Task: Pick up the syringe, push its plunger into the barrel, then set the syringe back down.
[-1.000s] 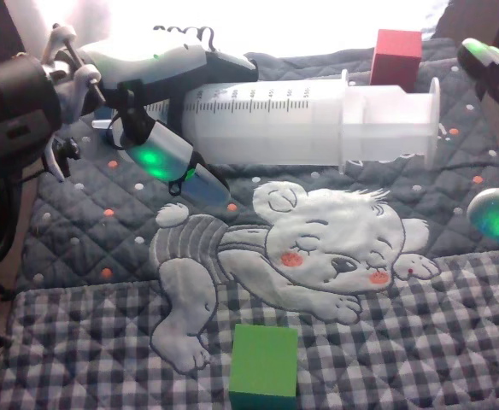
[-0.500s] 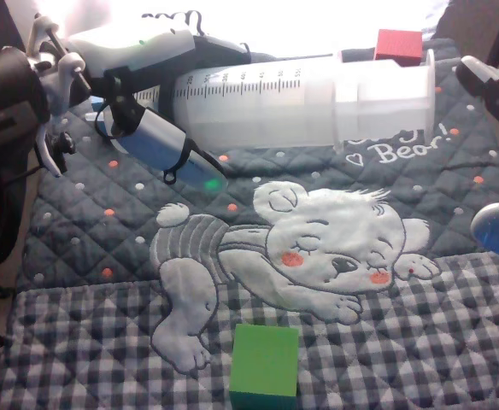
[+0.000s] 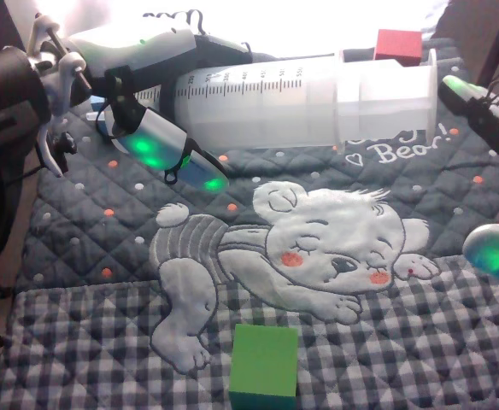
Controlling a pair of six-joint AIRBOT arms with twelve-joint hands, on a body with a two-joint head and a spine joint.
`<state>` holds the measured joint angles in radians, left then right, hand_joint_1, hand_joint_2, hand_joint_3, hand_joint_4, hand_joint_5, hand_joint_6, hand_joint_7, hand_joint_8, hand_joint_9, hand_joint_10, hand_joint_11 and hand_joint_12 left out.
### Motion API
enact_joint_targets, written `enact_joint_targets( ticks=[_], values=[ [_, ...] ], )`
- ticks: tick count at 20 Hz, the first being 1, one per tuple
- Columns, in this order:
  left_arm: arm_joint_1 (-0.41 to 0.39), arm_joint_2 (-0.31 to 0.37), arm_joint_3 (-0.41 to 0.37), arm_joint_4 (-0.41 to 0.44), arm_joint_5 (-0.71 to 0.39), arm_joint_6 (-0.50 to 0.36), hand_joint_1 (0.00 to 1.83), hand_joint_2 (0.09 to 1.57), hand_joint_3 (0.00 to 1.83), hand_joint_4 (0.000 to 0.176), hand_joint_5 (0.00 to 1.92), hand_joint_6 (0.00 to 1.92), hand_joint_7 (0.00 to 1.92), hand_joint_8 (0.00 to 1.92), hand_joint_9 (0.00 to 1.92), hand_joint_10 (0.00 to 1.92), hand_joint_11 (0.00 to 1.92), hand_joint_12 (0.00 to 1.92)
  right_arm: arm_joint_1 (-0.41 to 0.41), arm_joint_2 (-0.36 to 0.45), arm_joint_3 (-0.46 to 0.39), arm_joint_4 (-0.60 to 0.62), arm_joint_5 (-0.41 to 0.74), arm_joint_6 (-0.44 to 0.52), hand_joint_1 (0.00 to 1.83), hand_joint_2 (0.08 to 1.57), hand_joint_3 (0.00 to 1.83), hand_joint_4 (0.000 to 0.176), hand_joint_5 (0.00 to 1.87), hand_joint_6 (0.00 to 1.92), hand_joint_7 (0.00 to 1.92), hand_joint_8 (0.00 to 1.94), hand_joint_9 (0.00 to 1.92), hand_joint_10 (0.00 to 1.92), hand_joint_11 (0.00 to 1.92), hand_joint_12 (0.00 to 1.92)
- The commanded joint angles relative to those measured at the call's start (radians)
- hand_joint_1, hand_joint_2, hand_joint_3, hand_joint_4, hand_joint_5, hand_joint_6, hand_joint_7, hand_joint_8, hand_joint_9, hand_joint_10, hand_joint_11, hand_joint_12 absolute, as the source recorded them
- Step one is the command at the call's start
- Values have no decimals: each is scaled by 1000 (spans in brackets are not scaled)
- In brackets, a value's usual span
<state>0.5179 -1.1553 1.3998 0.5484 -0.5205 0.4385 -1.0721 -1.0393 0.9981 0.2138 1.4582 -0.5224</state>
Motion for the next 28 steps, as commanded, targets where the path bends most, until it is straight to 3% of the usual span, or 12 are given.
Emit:
enact_joint_targets(
  ticks=[1,10,21,28],
  values=[
    [-19,3,-1,-45,-117,-11,1526,1156,15,0,1212,1921,1520,1921,1631,1921,1657,1921,4,1,5,-9,106,11,0,885,28,0,7,3,0,0,0,0,0,0],
    [-35,-11,-2,-13,-103,-11,1565,1136,5,0,1294,1921,1567,1921,1669,1921,1689,1921,44,-17,14,-53,74,16,23,970,12,0,0,0,0,0,0,0,0,0],
    [-58,-35,8,12,-93,-11,1589,1134,3,0,1156,1921,1456,1921,1584,1921,1623,1921,79,-33,19,-84,44,22,40,1006,10,0,0,0,0,0,0,0,0,0],
    [-73,-50,17,24,-83,-11,1584,1137,4,0,1250,1921,1513,1921,1624,1921,1648,1921,96,-40,27,-102,23,27,0,989,0,0,0,0,0,0,0,0,0,0]
  ],
)
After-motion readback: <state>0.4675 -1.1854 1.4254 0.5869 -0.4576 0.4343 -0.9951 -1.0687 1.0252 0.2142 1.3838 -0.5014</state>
